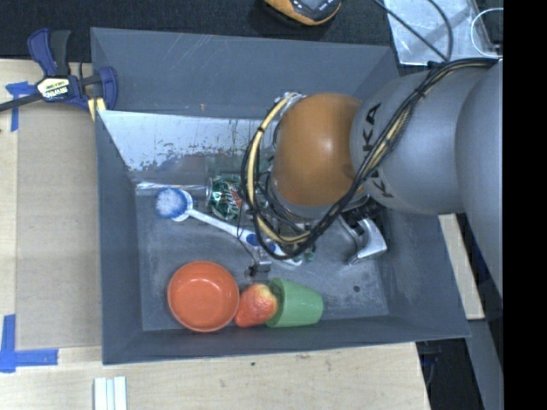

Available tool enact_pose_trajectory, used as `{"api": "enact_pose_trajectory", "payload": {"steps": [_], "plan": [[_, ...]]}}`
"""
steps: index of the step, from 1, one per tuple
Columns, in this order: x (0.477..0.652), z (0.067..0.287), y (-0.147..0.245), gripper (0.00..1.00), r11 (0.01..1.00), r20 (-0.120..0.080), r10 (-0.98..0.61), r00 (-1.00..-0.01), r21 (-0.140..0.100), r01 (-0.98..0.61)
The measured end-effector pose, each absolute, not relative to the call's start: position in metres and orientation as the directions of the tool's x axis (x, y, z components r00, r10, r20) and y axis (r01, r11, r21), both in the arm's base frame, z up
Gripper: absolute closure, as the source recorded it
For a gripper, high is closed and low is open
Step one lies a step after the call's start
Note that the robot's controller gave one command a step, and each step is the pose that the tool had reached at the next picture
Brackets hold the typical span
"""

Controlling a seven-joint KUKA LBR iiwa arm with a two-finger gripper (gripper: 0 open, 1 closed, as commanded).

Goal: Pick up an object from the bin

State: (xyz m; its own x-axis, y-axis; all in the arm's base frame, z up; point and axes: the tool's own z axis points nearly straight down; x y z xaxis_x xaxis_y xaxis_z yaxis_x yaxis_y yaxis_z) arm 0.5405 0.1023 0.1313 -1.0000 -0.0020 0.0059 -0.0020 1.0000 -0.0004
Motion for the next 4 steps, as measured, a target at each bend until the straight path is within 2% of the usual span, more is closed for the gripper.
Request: {"api": "enact_pose_trajectory", "payload": {"steps": [1, 2, 3, 4], "plan": [[0.543, 0.136, 0.102, 0.0, 1.0, -0.002, 0.0, -1.0, 0.001, 0.0], [0.503, 0.07, 0.183, 0.0, 0.948, 0.009, -0.317, -0.948, 0.004, -0.317], [0.522, 0.142, 0.175, 0.0, 0.807, -0.009, -0.591, -0.807, -0.003, -0.591], [0.503, 0.068, 0.183, 0.0, 0.948, 0.01, -0.318, -0.948, 0.005, -0.318]]}}
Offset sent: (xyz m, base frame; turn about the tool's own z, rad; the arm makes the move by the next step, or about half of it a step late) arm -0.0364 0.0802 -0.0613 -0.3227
